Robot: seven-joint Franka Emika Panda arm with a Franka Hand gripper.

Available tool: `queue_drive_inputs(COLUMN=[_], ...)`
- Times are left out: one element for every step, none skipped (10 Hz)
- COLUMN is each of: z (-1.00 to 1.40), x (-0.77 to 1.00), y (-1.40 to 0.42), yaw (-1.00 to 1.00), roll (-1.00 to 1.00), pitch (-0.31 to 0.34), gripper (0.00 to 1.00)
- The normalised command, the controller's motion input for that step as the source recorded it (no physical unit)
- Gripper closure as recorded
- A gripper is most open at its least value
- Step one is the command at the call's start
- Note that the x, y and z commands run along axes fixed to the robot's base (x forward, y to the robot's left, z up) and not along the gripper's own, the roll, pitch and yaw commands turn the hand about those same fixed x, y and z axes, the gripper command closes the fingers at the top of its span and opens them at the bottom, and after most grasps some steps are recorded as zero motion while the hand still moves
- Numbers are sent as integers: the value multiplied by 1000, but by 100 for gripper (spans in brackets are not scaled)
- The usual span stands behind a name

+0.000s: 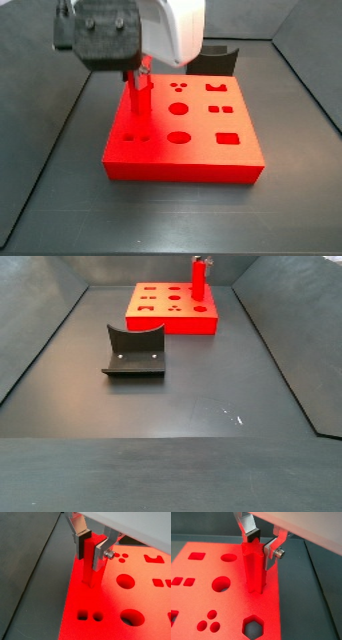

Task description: Insert the star object.

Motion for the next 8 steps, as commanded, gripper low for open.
queue_drive_inputs(z=[-31, -100, -423, -811, -866, -809, -840, -977], x=[0, 43, 0, 20, 0, 49, 111, 60], y=[0, 0, 0, 0, 0, 0, 0, 0], yaw=[0, 0, -94, -154, -171, -60, -83, -103], roll=[0, 59, 0, 0, 20, 0, 0, 34], pitch=[-4, 0, -71, -141, -170, -69, -20, -29], gripper=[100, 100, 100, 100, 100, 100, 100, 100])
